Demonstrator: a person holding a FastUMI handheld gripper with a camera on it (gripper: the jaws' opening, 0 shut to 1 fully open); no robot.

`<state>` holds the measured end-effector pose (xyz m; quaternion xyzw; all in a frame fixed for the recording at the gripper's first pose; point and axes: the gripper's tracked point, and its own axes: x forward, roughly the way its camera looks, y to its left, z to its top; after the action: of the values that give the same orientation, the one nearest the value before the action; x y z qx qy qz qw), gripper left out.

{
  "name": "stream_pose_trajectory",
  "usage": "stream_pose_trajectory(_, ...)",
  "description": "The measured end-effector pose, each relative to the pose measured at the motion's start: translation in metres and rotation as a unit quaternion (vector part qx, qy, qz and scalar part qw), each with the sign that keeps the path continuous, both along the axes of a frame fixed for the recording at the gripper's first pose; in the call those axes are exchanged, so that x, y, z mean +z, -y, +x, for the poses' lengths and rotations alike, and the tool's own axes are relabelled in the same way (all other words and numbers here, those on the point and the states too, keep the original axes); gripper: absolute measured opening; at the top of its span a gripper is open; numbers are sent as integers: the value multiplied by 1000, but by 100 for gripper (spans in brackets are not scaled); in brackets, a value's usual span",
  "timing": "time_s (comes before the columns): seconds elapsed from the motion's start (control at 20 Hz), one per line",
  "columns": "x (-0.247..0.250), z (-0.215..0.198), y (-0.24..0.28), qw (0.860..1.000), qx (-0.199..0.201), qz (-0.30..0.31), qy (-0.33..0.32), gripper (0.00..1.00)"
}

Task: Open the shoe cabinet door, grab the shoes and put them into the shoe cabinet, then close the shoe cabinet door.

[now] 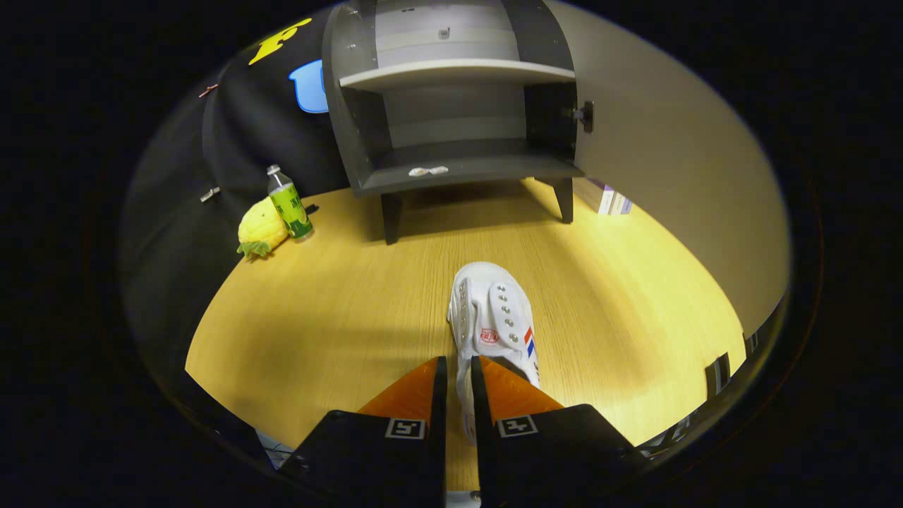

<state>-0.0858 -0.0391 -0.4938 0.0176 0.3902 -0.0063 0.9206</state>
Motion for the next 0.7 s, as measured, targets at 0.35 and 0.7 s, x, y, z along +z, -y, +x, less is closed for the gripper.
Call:
stream_pose_trajectory(0.35, -30, 19, 0, 1000, -11, 2, -12, 22)
stream_pose_trajectory(0.7, -39, 46, -2, 999, -23, -2, 22, 22)
